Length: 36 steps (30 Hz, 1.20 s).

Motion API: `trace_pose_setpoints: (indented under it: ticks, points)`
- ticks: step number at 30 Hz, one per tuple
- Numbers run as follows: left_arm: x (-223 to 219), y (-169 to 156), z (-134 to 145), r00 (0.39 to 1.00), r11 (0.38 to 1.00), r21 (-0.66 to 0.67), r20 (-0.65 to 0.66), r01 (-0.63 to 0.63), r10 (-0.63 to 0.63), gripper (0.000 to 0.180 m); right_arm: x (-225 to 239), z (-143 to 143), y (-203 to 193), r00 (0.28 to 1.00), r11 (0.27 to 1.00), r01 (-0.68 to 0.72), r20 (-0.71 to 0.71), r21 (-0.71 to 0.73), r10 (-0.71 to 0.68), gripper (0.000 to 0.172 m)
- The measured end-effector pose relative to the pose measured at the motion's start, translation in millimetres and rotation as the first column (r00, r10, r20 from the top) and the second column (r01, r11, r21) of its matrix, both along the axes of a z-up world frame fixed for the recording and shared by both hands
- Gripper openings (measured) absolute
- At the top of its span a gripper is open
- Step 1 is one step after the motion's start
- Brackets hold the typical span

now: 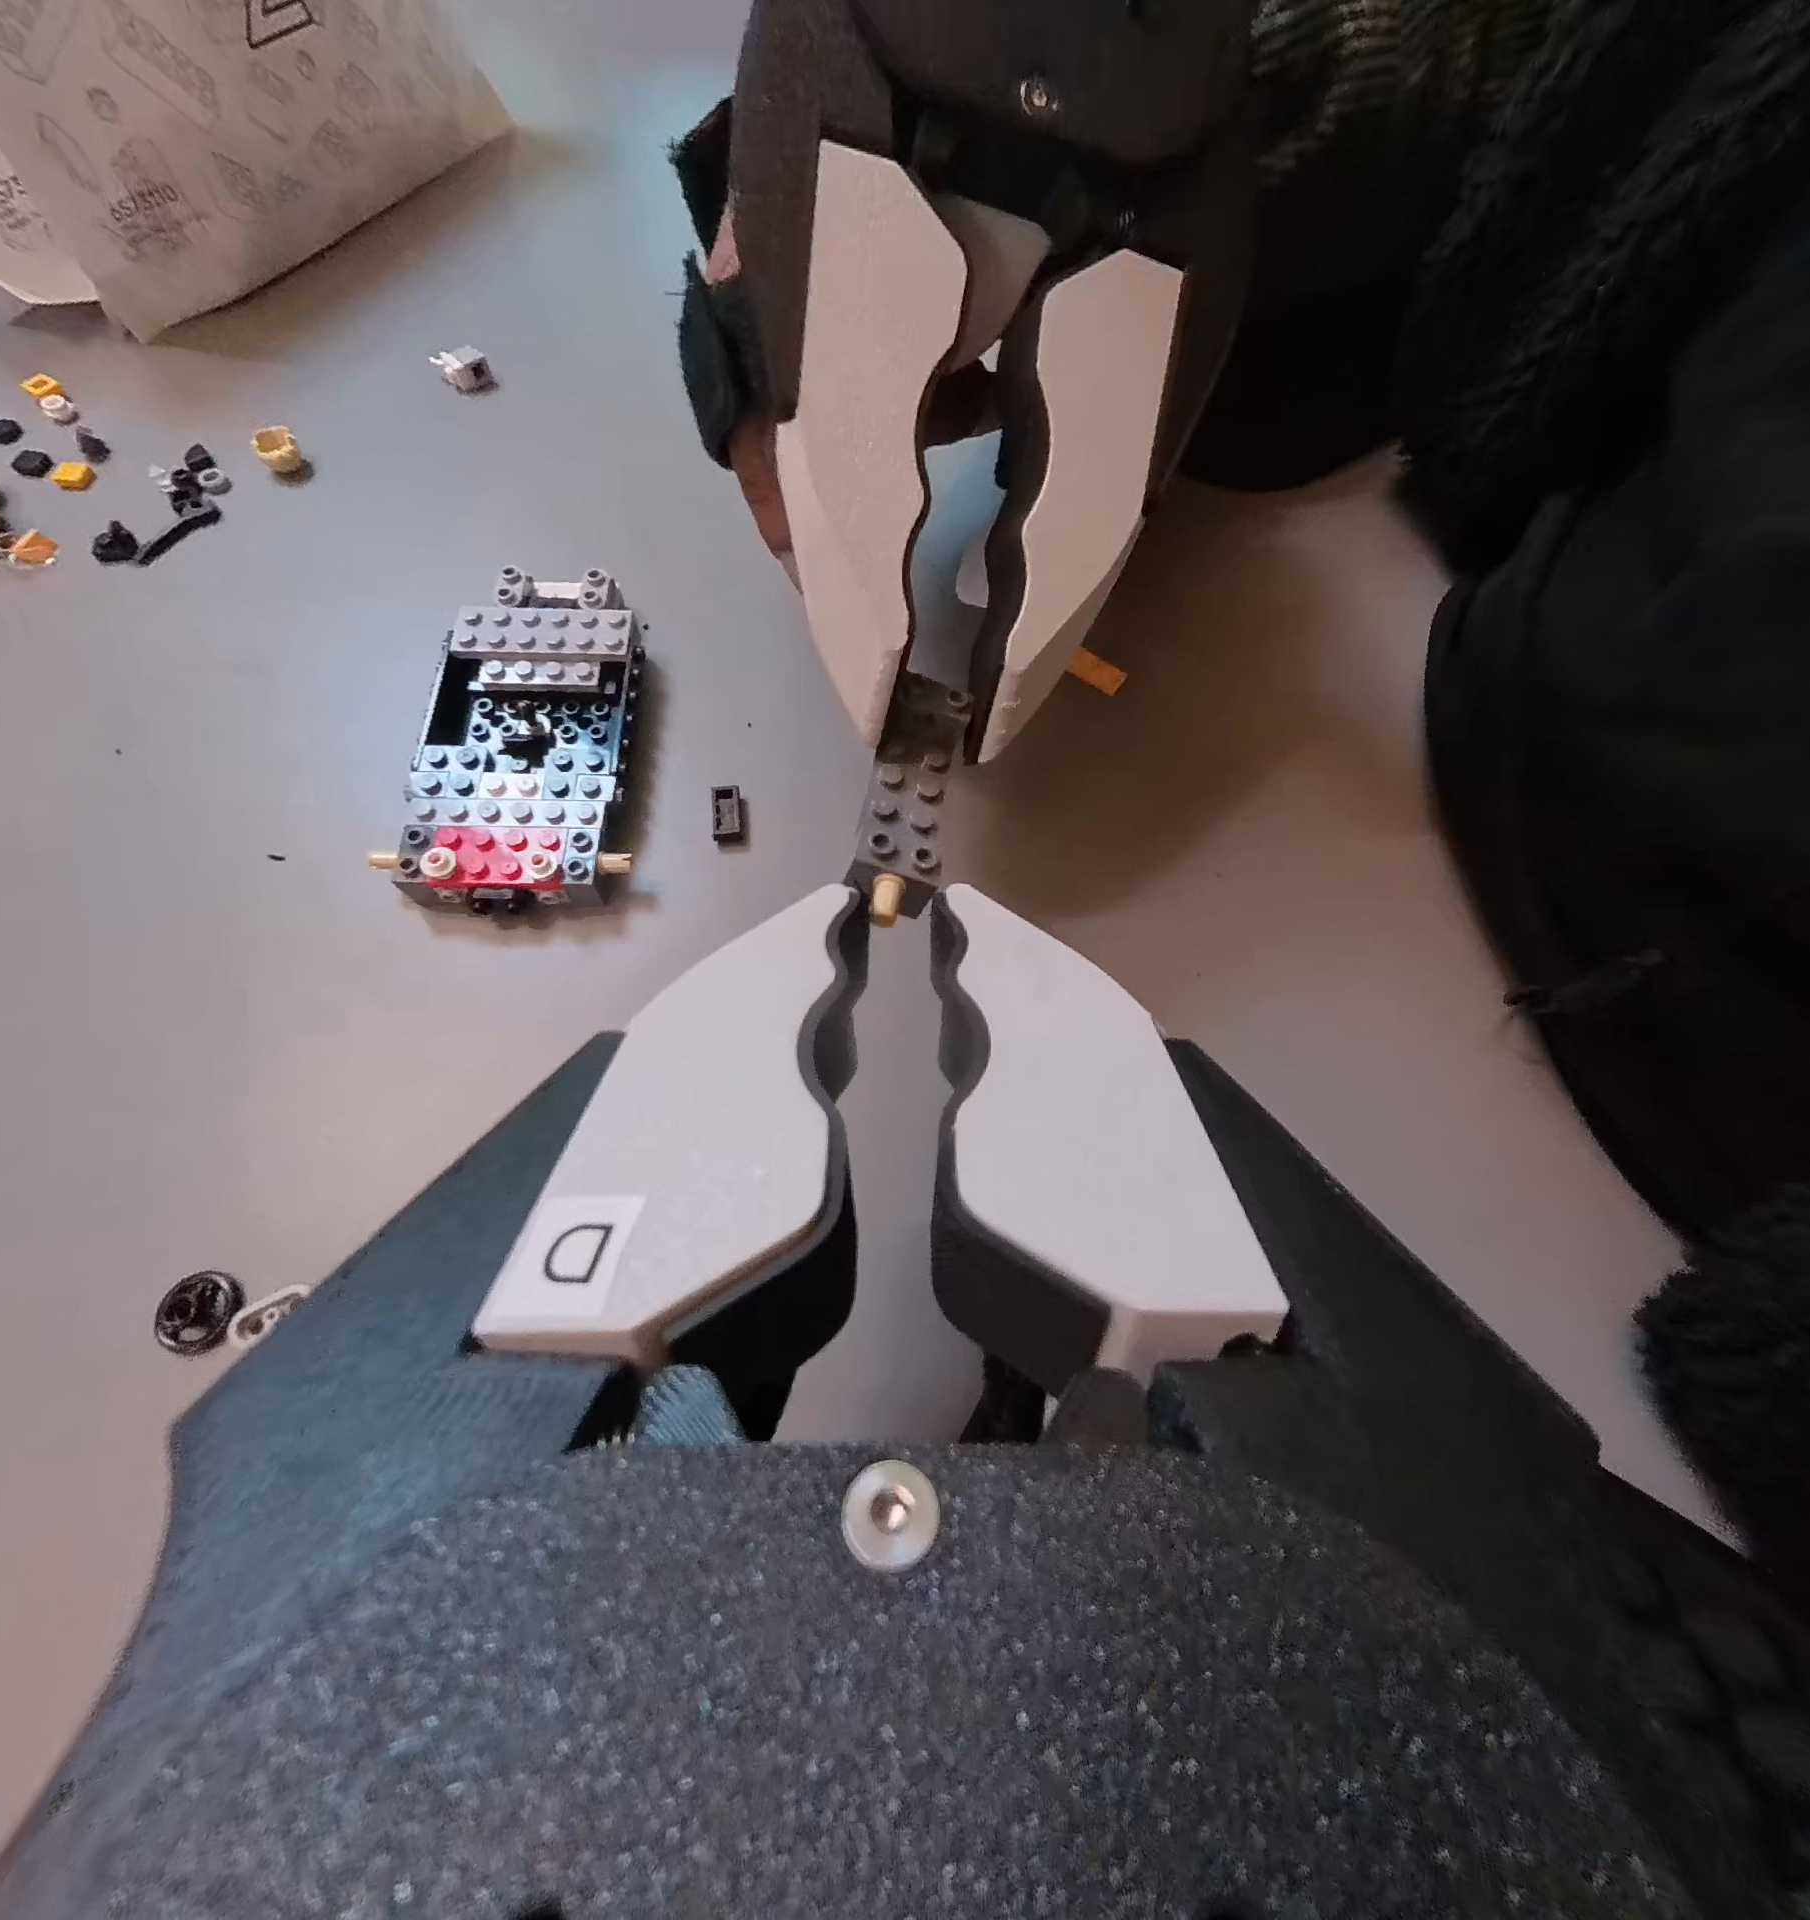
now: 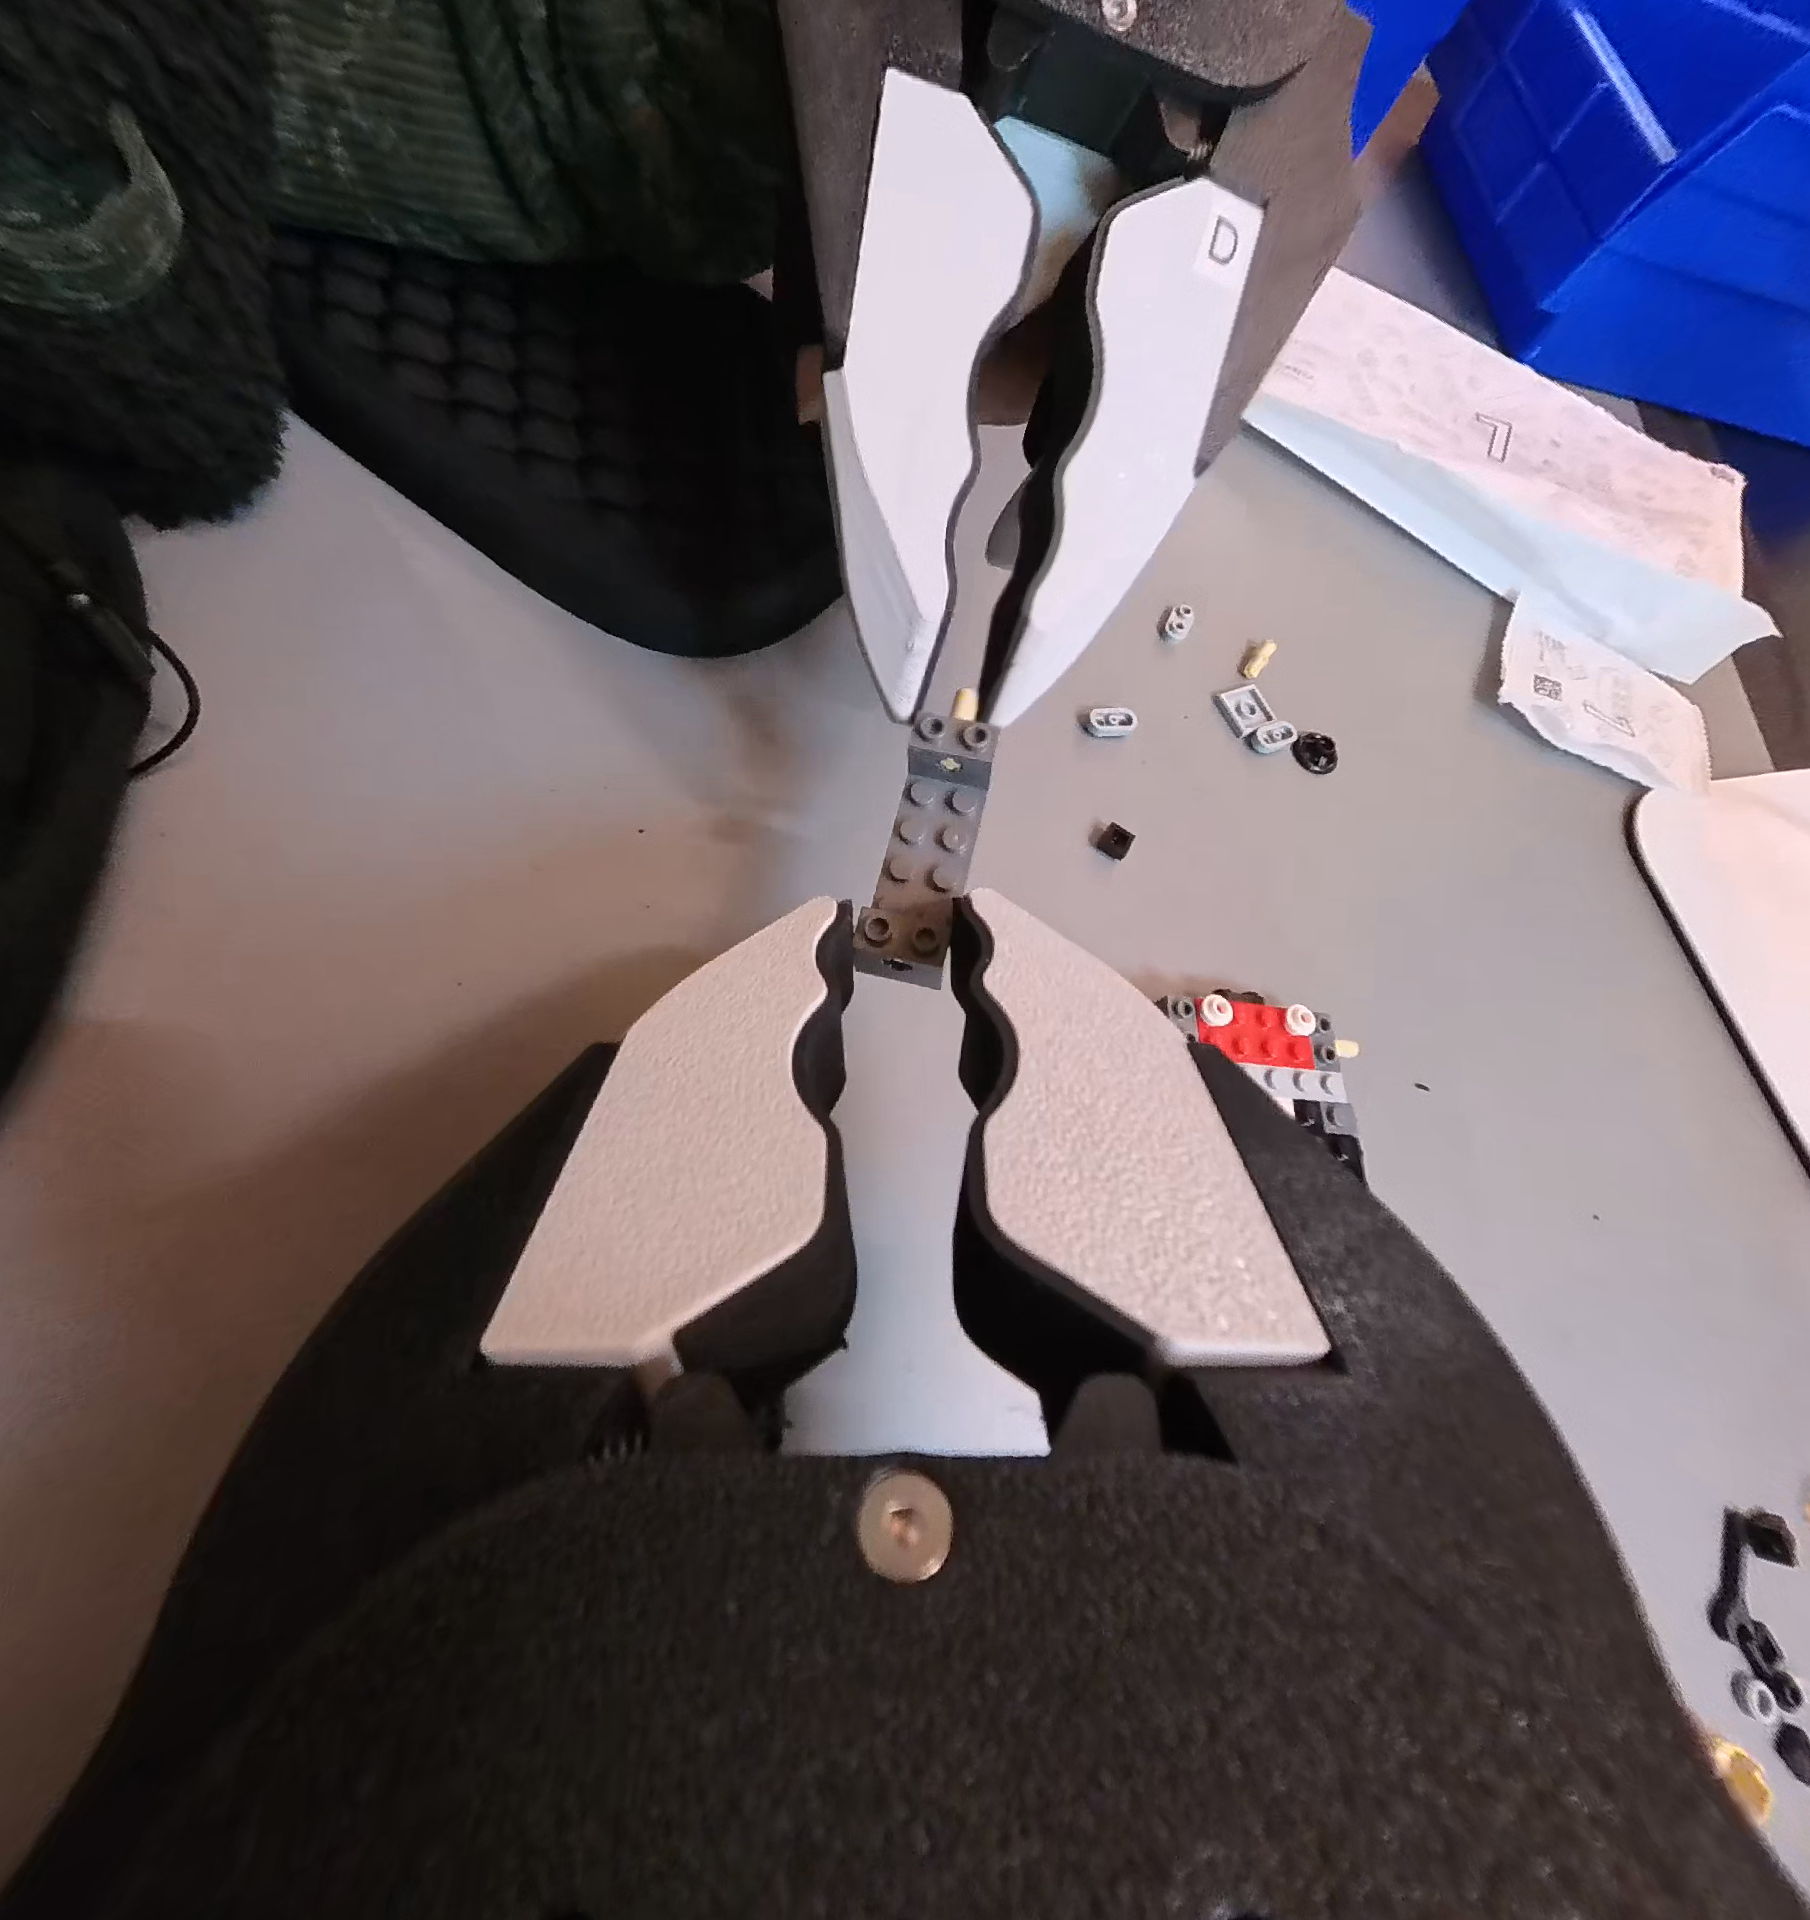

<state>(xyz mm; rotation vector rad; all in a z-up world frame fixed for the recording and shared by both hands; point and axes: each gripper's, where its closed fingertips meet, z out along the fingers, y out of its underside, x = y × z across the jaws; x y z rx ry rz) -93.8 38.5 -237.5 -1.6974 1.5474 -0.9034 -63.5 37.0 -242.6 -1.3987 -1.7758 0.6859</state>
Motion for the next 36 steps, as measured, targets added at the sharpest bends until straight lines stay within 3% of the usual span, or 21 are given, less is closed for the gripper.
trace_pose_setpoints:
  ticks: [14, 21, 23, 24, 27, 28, 30, 33, 36]
  points:
    - [1, -1, 7, 1.000, 0.996, 0.087, -0.016, 0.017, -0.015, 0.004, 3, 1, 2, 1.000, 1.000, 0.000, 0.001, 0.030, 0.000, 0.017]
    - [2, 0, 22, 0.998, 0.992, 0.124, 0.057, 0.004, -0.011, 0.004, 7, 18, 6, 0.995, 0.999, 0.003, -0.098, -0.032, -0.007, 0.017]
    - [-16, 11, 40, 0.991, 0.988, 0.139, 0.128, -0.066, 0.048, 0.004, 27, 11, 24, 0.996, 0.997, 0.075, -0.049, 0.003, -0.075, 0.017]
    - [-29, 17, 48, 0.982, 0.987, 0.122, 0.168, -0.105, 0.084, 0.004, 38, 14, 30, 0.991, 0.994, 0.101, -0.079, -0.049, -0.104, 0.017]
    - [-58, 51, 29, 0.956, 0.944, 0.152, 0.074, -0.293, 0.285, 0.004, 51, 27, 41, 0.984, 0.989, 0.147, -0.102, -0.023, -0.149, 0.017]
    - [-67, 63, 13, 0.935, 0.925, 0.154, -0.018, -0.347, 0.353, 0.004, 51, 27, 41, 0.984, 0.989, 0.149, -0.101, -0.013, -0.149, 0.017]
    - [-89, 85, -18, 0.852, 0.868, 0.171, -0.177, -0.466, 0.493, 0.004, 52, 21, 45, 0.984, 0.987, 0.160, -0.078, -0.017, -0.161, 0.017]
    - [-108, 97, -48, 0.755, 0.813, 0.156, -0.306, -0.561, 0.580, 0.004, 55, 17, 49, 0.982, 0.984, 0.174, -0.072, -0.039, -0.177, 0.017]
    - [-106, 98, -57, 0.750, 0.812, 0.128, -0.325, -0.569, 0.577, 0.004, 55, 18, 49, 0.981, 0.984, 0.176, -0.074, -0.040, -0.178, 0.017]
